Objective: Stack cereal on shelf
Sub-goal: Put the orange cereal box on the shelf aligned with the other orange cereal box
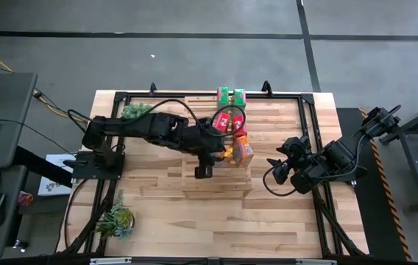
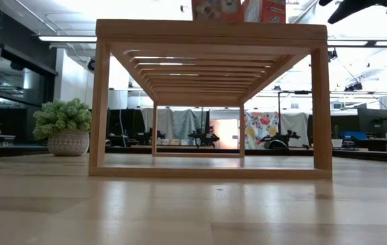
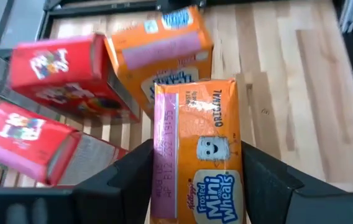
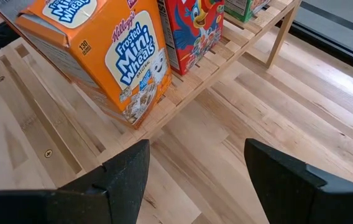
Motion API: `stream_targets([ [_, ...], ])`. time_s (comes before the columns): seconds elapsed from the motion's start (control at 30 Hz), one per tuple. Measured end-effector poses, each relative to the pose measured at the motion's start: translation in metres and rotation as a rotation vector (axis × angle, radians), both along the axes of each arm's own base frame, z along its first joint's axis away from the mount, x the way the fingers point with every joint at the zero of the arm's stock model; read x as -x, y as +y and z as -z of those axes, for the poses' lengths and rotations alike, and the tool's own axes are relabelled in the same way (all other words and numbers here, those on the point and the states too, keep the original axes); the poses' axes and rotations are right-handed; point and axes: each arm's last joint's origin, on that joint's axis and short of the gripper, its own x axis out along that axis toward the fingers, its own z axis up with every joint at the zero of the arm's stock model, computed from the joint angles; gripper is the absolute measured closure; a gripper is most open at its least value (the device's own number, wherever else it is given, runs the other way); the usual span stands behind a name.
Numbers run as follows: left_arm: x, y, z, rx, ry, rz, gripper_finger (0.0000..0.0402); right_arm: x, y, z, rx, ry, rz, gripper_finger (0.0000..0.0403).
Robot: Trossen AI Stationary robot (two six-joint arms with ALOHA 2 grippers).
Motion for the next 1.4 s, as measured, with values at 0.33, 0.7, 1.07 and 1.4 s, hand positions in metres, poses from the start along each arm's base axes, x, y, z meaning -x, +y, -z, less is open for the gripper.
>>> stream_targets([
  [0.33, 0.010, -0.001, -0.016, 0.008, -0.029, 0.019, 0.0204, -0.001, 0.001, -0.001, -0.003, -0.020, 0.004, 0.0148],
  [0.7, -0.013, 0.007, 0.027, -0.010, 0.021, 0.002, 0.0204, -0.002, 0.001, -0.001, -0.008, -0.028, 0.004, 0.0148],
  [1.07, -0.017, 0.013, 0.041, 0.005, 0.037, -0.060, 0.0204, -0.002, 0.001, -0.001, 0.007, -0.029, -0.005, 0.0148],
  [1.4, -0.015, 0.012, 0.039, -0.007, 0.029, -0.051, 0.0204, -0.003, 0.002, -0.002, 0.000, -0.039, -0.005, 0.0148],
])
